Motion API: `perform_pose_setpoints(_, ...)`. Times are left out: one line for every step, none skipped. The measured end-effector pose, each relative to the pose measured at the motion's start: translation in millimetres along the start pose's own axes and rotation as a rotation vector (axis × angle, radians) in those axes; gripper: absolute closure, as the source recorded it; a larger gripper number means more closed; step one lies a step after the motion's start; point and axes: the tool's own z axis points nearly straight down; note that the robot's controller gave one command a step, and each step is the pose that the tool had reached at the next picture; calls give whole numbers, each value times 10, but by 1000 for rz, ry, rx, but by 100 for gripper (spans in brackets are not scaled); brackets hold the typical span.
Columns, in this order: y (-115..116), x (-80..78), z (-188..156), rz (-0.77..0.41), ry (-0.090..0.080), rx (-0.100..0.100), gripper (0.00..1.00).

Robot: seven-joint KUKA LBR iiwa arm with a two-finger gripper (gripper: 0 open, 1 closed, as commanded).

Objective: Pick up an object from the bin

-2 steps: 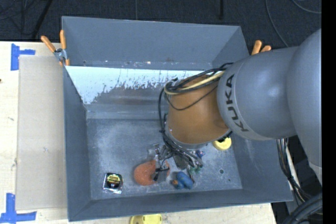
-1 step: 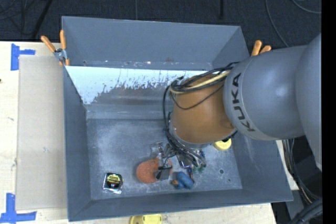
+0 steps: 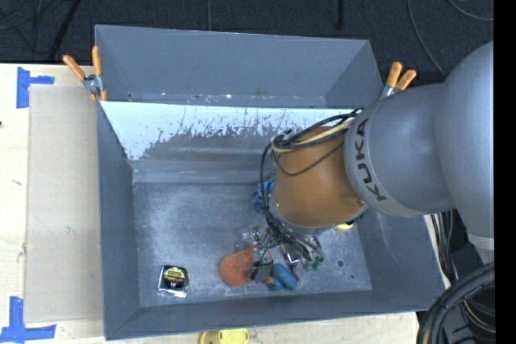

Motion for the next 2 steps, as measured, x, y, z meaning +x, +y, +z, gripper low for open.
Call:
perform_pose_setpoints(-155, -51, 213, -6, 11, -11, 100)
perform_pose_setpoints(-399, -161, 157, -21, -2, -10, 100)
